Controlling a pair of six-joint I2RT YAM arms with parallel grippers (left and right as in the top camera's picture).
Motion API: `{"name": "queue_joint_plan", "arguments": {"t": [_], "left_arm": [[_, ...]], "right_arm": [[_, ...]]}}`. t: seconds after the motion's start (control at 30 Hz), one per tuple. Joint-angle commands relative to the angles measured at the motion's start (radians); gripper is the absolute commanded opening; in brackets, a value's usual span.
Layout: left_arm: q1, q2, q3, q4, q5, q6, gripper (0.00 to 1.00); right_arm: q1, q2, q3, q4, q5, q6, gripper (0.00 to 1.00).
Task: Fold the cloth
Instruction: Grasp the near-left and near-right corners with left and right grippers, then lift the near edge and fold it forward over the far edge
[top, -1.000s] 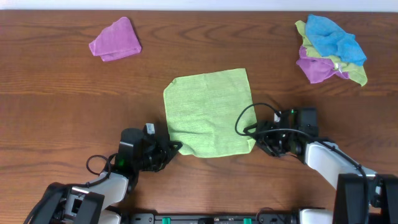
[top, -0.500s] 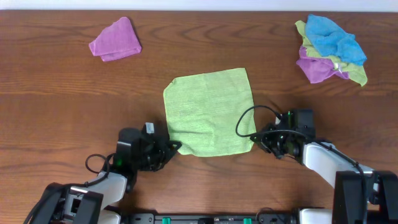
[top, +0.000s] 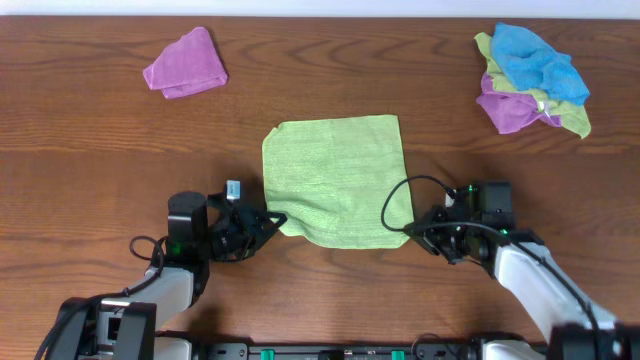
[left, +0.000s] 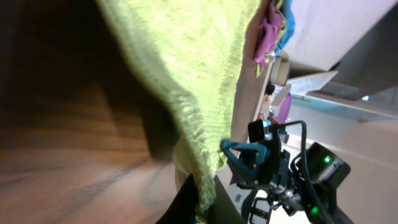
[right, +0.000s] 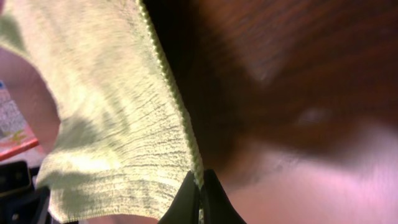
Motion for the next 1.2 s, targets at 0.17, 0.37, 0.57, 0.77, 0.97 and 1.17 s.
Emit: {"name": "queue_joint_plan", "arguments": {"t": [0.17,0.37,0.57,0.77,0.97,1.17], "left_arm": [[0.036,0.006,0.043,-0.175,0.066,0.156,0.06],[0.072,0.005,0.044,-0.201,0.09,0.18,0.06],[0.071,0.005,0.105,-0.203,0.075,0.169,0.06],[0.071,0.005,0.286,-0.402,-0.087,0.206,0.05],[0.071,0.008,0.369,-0.5,-0.253,0.23,0.06],[0.071,0.046,0.388,-0.451,-0.307,0.2,0.06]], "right_arm": [[0.011,-0.137,-0.003,-0.138,0.03,-0.009,0.01],[0.015,-0.15,-0.003,-0.183,0.029,-0.029,0.01],[0.015,-0.163,0.001,-0.111,0.03,-0.039,0.01],[0.015,-0.163,0.015,0.038,0.097,0.013,0.01],[0.015,-0.13,0.024,0.139,0.146,0.037,0.01],[0.015,-0.015,0.098,0.193,0.198,0.018,0.01]]}}
